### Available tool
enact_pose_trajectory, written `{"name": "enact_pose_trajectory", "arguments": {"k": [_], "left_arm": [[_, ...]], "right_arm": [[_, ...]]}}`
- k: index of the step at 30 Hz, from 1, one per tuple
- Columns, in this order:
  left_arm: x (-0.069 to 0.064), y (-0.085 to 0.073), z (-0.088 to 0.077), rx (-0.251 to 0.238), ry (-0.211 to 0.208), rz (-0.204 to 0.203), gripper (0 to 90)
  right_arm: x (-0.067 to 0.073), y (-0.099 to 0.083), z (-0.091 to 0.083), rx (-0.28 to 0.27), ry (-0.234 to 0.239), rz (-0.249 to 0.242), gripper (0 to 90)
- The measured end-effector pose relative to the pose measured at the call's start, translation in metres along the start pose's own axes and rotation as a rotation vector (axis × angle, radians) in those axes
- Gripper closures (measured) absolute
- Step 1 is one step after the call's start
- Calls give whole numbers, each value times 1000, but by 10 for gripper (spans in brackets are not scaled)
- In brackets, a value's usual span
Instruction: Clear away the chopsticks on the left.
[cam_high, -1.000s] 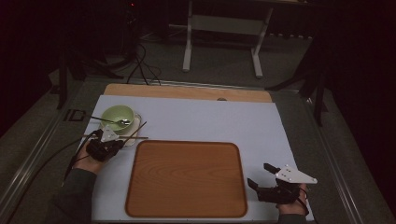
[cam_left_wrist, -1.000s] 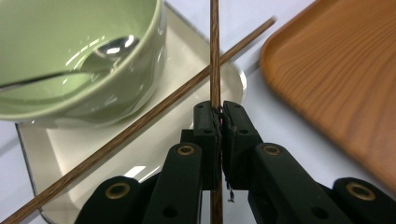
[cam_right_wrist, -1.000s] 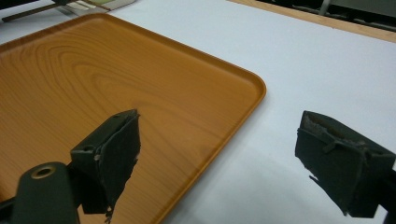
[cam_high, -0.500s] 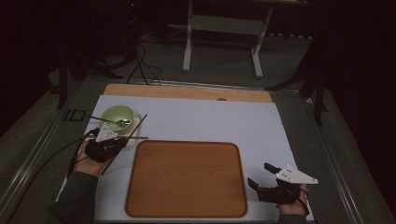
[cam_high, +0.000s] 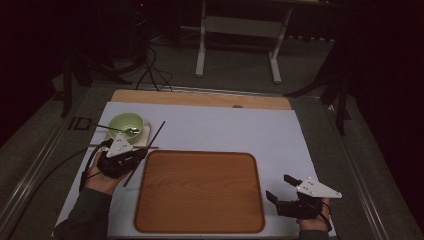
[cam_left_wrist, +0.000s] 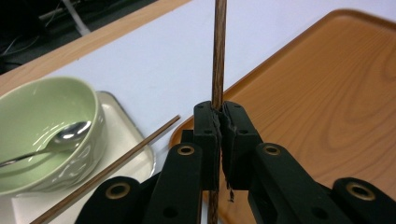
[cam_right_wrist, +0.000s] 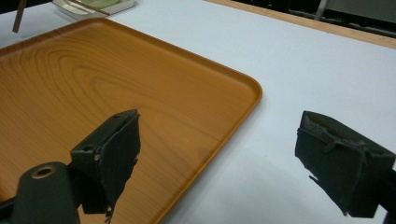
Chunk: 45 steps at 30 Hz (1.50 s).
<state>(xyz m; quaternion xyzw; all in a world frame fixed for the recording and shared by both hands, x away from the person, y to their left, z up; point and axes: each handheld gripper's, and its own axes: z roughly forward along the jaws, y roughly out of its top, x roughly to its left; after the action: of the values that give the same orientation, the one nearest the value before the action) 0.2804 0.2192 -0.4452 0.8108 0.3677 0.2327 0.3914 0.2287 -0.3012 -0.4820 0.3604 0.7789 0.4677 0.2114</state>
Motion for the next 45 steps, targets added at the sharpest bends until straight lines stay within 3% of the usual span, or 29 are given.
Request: {"name": "enact_pose_trajectory", "arguments": {"k": [9, 20, 22, 30, 44, 45], "left_arm": [[-13, 11, -8, -44, -39, -26, 859], [-32, 16, 0, -43, -106, -77, 859], [-34, 12, 6, -38, -119, -110, 859], [-35, -1, 17, -20, -112, -169, 859], [-30, -26, 31, 30, -92, -237, 847], [-29, -34, 34, 48, -82, -256, 844]], "right_arm": [[1, 0, 1, 4, 2, -2, 137], [1, 0, 1, 4, 2, -2, 137], [1, 0, 1, 3, 0, -2, 137], [0, 0, 1, 1, -1, -1, 137], [0, 0, 1, 0, -2, -1, 137], [0, 0, 1, 0, -2, 1, 137]]}}
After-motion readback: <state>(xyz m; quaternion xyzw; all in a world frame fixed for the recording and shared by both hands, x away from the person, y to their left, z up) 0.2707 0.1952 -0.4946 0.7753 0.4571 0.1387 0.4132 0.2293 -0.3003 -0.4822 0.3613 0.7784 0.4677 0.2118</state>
